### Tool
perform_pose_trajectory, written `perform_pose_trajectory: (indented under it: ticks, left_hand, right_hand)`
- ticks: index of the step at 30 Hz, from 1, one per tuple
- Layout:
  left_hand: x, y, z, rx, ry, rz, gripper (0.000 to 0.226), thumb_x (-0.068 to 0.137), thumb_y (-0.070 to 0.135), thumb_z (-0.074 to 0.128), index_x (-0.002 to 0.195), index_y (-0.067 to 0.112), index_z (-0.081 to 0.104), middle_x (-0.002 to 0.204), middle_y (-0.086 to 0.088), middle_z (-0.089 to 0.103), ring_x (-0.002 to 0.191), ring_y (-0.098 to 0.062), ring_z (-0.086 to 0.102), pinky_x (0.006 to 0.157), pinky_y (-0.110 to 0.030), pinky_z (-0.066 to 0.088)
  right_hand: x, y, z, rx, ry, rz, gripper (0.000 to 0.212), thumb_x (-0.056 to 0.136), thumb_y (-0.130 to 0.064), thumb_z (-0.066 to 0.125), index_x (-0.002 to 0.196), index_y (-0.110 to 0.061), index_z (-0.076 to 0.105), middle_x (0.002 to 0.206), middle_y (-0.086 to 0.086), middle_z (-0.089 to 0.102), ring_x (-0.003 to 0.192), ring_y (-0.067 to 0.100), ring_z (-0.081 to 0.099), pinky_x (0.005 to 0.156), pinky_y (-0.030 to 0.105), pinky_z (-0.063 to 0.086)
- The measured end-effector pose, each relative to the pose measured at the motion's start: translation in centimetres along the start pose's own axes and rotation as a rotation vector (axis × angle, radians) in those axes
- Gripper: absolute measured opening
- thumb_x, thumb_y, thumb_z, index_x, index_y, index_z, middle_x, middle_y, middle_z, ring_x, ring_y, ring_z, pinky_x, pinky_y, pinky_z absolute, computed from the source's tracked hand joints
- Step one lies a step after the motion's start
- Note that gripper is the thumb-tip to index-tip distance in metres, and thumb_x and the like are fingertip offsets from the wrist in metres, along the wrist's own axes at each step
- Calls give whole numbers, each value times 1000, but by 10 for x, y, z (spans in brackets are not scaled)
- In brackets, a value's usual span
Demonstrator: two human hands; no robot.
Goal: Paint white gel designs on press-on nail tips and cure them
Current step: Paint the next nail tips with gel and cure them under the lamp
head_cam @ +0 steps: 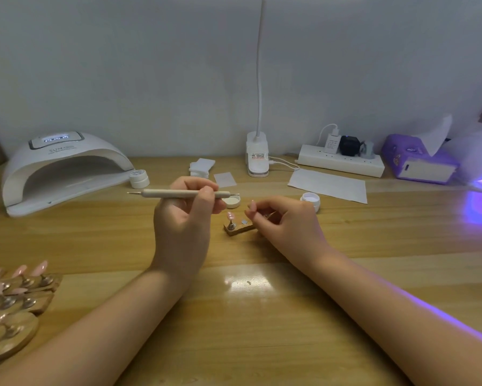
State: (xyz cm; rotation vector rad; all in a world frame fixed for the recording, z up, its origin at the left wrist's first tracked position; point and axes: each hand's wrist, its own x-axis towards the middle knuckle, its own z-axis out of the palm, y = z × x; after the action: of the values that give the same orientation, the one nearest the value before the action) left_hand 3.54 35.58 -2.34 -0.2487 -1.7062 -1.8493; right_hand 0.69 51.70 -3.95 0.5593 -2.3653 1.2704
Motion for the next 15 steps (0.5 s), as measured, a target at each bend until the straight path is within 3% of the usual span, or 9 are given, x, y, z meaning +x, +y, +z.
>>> perform_pose_trajectory:
  ticks: [9,15]
  left_hand:
    - [-10,-3,2,263,-168,229,8,89,29,51,87,30,59,76,6,65,73,-11,65,64,-17,50]
    - [-10,-6,3,314,-203,260,9,87,30,49,89,29,58,78,10,64,76,-9,64,65,-14,48]
  right_hand:
    - [-2,-1,1,-18,-11,-31,8,87,-14,70,92,-14,76,79,-1,73,68,18,67,72,41,53]
    - [-2,-3,1,-30,-20,-39,10,86,-13,70,94,-14,77,83,-2,74,73,13,67,78,38,53]
